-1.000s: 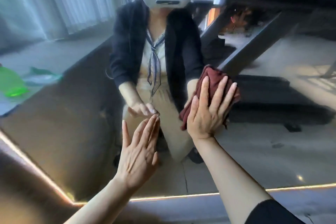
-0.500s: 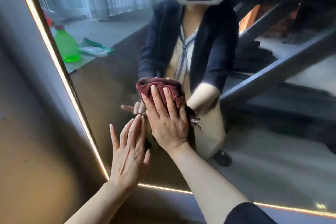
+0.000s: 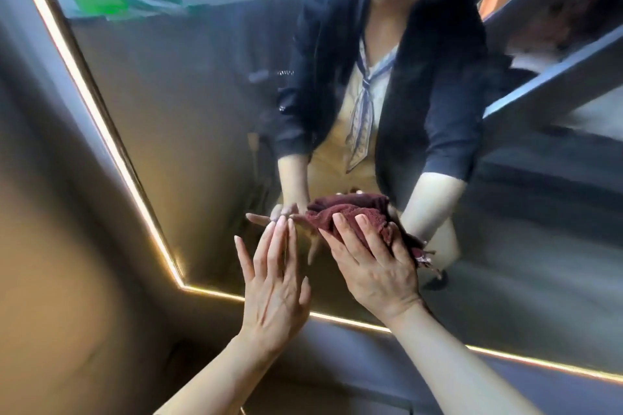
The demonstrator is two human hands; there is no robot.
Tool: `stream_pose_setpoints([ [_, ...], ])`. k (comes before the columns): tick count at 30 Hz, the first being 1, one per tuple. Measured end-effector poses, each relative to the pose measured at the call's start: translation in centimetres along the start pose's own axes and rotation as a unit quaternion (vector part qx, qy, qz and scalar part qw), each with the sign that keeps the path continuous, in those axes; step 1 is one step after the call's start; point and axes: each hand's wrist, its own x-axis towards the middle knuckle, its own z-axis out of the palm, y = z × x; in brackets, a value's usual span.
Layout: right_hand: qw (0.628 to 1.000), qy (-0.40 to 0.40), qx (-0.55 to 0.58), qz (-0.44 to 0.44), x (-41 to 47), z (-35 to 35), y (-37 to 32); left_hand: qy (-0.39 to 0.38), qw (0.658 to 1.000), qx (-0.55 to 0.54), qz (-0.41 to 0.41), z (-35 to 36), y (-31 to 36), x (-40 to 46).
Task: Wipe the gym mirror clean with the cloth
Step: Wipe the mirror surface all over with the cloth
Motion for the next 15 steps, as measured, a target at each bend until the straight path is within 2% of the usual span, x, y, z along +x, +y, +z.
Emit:
stream_pose_setpoints([
  [15, 0.996, 0.062, -0.032, 0.05, -11.5, 4.2, -4.9, 0.012, 0.998, 0.018, 0.067, 11.0, -3.2, -11.3],
])
